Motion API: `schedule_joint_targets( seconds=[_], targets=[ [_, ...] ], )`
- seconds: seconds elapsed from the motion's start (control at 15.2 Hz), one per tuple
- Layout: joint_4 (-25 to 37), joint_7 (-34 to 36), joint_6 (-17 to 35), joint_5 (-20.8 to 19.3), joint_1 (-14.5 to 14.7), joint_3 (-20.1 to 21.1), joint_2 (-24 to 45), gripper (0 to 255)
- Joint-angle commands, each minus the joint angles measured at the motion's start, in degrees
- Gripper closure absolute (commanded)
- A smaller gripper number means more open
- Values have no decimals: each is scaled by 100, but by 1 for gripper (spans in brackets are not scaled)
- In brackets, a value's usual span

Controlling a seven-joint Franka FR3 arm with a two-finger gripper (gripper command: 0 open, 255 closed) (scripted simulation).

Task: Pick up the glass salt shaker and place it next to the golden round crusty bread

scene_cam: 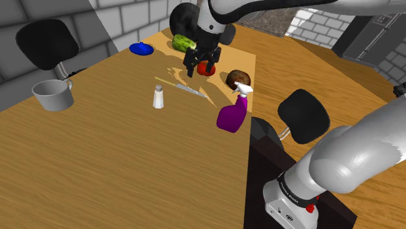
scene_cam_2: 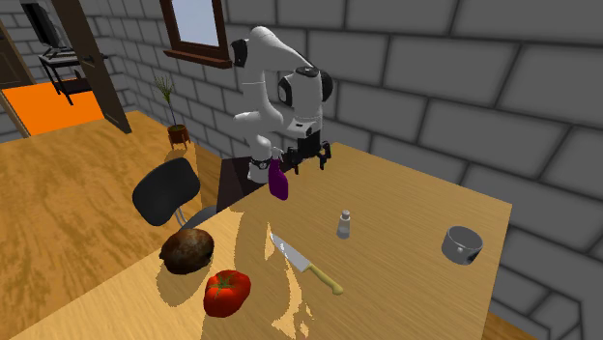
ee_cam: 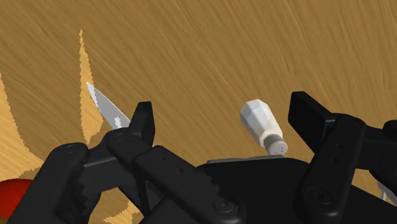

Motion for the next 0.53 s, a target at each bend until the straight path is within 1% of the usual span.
schedule_joint_targets(
  seconds=[0.0, 0.46],
  targets=[
    [290, 26, 166, -38, 30, 59, 462, 0],
    [1426, 178, 493, -243, 227, 231, 1960, 0]
  ],
)
